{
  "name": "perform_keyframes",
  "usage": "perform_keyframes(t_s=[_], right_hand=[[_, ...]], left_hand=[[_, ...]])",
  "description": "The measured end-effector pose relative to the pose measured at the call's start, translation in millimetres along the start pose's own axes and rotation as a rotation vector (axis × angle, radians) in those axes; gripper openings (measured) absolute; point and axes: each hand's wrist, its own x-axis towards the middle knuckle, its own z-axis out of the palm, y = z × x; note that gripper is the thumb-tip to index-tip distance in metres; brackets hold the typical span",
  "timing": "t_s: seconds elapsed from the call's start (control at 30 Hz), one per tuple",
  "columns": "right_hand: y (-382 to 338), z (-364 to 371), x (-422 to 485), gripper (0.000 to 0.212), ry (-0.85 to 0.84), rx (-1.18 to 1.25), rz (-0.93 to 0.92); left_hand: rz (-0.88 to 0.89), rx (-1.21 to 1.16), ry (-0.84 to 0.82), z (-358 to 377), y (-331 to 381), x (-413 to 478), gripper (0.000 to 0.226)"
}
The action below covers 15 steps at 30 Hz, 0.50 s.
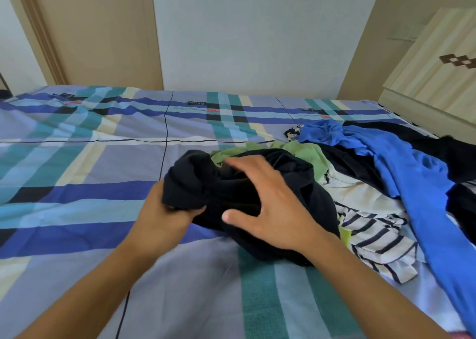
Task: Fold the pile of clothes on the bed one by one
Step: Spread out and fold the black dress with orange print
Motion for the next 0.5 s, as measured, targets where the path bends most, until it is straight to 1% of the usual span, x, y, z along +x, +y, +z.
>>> perform_keyframes(t_s=[0.07, 0.1, 0.17, 0.23, 0.3, 0.37, 0.4, 0.47, 0.5], right_hand=[[19, -4, 1, 0.089, 0.095, -0.092, 0.139], [30, -5, 1, 0.096, 0.102, -0.109, 0.224], [50, -3, 0, 0.105, 0.028, -0.149, 0.363], [65, 4, -1, 0.104, -0.101, -0.203, 0.441], [71, 14, -2, 0.091, -0.201, -0.172, 0.478], [72, 24, -4, 0.077, -0.252, -0.133, 0.475], [72, 28, -3, 0.070, -0.269, -0.132, 0.466], [70, 36, 0, 0.056, -0.279, -0.154, 0.443], [70, 40, 2, 0.046, -0.265, -0.167, 0.426]], left_hand=[[-0.053, -0.038, 0.102, -14, 5, 10, 0.046], [-0.084, -0.074, 0.160, -23, 9, 16, 0.045], [-0.132, -0.140, 0.243, -46, 14, 25, 0.043], [-0.157, -0.159, 0.274, -67, 13, 33, 0.045], [-0.195, -0.154, 0.319, -84, 8, 40, 0.043], [-0.271, -0.148, 0.356, -94, -1, 46, 0.041], [-0.309, -0.117, 0.366, -96, -7, 49, 0.043], [-0.360, 0.058, 0.386, -95, -15, 50, 0.061], [-0.333, 0.190, 0.384, -93, -15, 47, 0.069]])
